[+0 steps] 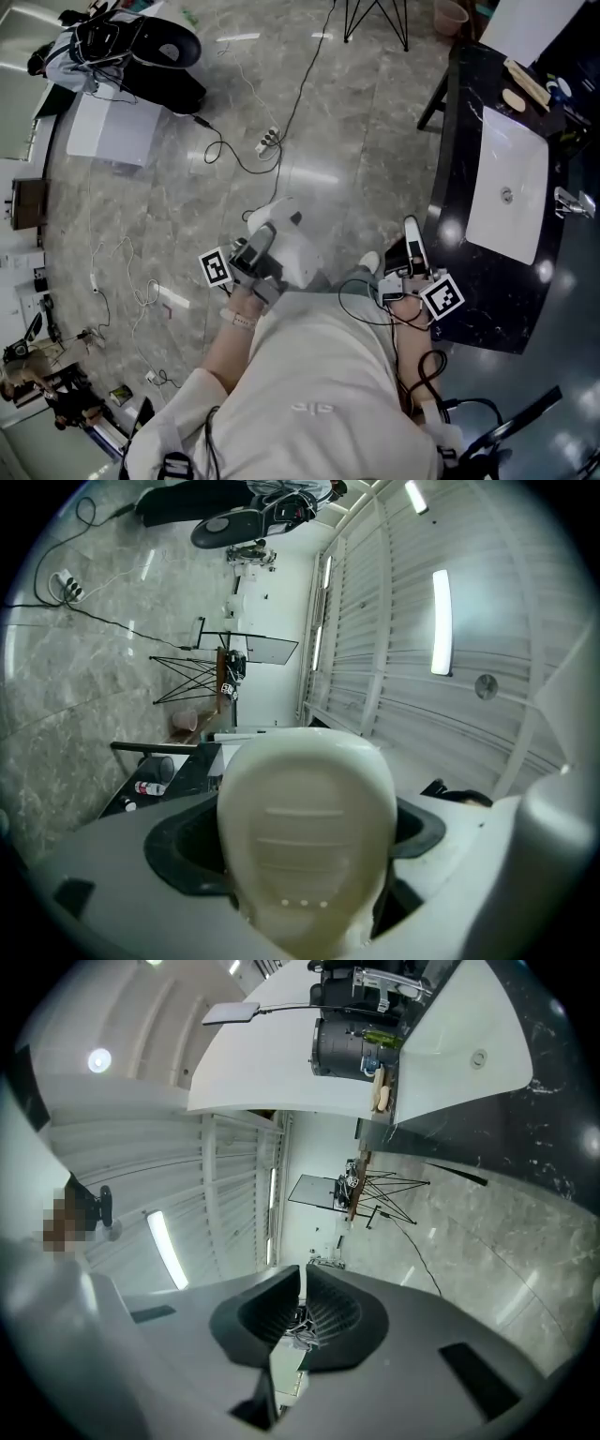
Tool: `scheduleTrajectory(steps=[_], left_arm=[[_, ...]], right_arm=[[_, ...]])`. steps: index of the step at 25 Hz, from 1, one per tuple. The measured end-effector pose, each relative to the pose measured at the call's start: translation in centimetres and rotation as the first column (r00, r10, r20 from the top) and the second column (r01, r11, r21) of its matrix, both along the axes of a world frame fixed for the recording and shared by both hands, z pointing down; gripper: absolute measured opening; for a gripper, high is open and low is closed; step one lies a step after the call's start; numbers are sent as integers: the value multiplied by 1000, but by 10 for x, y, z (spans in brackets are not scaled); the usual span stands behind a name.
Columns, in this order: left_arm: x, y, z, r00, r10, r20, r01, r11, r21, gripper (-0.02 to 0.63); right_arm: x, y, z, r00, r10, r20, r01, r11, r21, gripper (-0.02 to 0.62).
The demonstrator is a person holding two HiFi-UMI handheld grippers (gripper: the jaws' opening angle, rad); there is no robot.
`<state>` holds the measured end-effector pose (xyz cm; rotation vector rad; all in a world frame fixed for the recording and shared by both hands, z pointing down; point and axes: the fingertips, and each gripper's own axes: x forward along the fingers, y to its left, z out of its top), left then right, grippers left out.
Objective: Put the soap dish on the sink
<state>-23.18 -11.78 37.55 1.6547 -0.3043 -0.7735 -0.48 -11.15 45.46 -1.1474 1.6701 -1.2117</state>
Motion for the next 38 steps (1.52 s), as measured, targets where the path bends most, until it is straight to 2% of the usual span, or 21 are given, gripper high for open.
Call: scheduleTrajectory(steps=[7,12,16,20,25,28,31,35,38], left_arm=[[0,-24,10,997,-39,63,40,999,-20,476],[-2,-44,15,981,-31,193,30,999,11,476],[4,-64,6,967,-17,253,4,999,54,476],[25,-80,-5,948,45,314,-77,993,91,476],[79,-91,-9,888,137,439,-222,964,149,476],[123,-93,-16,830,191,523,-342,916,208,476],[170,-86,-20,768,271,580,-465,859,215,476],[233,-68,-10,645,383,661,-643,739,199,476],[271,-46,3,549,401,733,-734,652,194,476]], right_arm=[[9,-17,10,1000,1,13,-1,1000,-7,35],[10,-32,8,1000,22,22,-22,1000,6,35],[16,-40,5,999,44,30,-45,999,21,35],[32,-43,1,995,96,36,-98,994,38,35],[70,-33,0,979,198,50,-200,979,46,35],[99,-16,-2,958,280,56,-282,958,46,35],[127,8,-2,924,377,68,-380,925,28,35],[160,53,1,848,526,67,-527,850,3,35],[180,88,7,795,603,65,-604,797,-6,35]])
